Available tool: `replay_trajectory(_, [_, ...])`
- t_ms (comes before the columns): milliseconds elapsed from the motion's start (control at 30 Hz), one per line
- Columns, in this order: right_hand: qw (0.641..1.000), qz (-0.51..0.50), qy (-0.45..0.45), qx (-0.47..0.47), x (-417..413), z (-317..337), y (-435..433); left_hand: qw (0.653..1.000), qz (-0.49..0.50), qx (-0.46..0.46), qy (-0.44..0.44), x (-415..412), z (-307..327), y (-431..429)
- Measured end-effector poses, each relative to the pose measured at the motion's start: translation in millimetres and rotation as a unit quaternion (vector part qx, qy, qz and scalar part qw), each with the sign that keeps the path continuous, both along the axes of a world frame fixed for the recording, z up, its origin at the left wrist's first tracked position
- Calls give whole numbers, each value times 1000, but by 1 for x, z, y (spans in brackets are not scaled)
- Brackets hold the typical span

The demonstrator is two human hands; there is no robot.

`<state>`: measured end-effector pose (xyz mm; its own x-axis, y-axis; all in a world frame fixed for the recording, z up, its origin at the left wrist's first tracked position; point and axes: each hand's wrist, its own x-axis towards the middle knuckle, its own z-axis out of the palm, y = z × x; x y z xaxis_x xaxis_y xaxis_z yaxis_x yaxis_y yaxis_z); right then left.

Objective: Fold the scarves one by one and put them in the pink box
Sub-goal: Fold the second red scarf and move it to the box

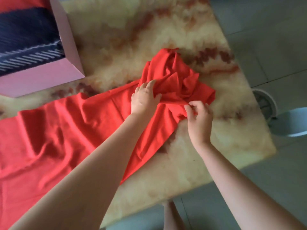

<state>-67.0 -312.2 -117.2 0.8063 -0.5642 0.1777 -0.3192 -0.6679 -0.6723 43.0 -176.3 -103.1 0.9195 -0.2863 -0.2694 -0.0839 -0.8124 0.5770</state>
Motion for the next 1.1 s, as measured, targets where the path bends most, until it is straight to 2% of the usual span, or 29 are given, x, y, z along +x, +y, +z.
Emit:
replay_trajectory(167, [979,-68,-11,190,-22,12,-38,989,82,-74,94,6,6,-43])
replay_trajectory(267, [969,-108,-24,219,-33,18,-64,991,47,-94,88,1,8,-70])
replay_trajectory(400, [949,-178,-47,254,-49,21,-104,973,61,-198,97,-9,18,-121])
replay_trajectory(567, [912,-274,-98,287,-58,23,-162,905,153,-334,213,-8,30,-195])
replay_trajectory(633, [911,-295,-100,270,-57,26,-184,903,136,-348,214,-6,35,-223])
replay_trajectory(800, [877,-342,-143,306,-55,36,-236,906,79,-362,202,-6,45,-282])
replay_trajectory(867, [848,-333,-144,387,-54,36,-246,909,41,-361,203,-9,49,-298])
replay_trajectory(933, [844,-325,-93,417,-57,30,-245,930,-13,-319,179,-12,46,-304])
replay_trajectory(1000, [844,-333,-32,419,-66,17,-233,961,-50,-242,124,-12,37,-296])
replay_trajectory(1100, [848,-338,28,408,-85,1,-200,994,-52,-92,15,-1,18,-262])
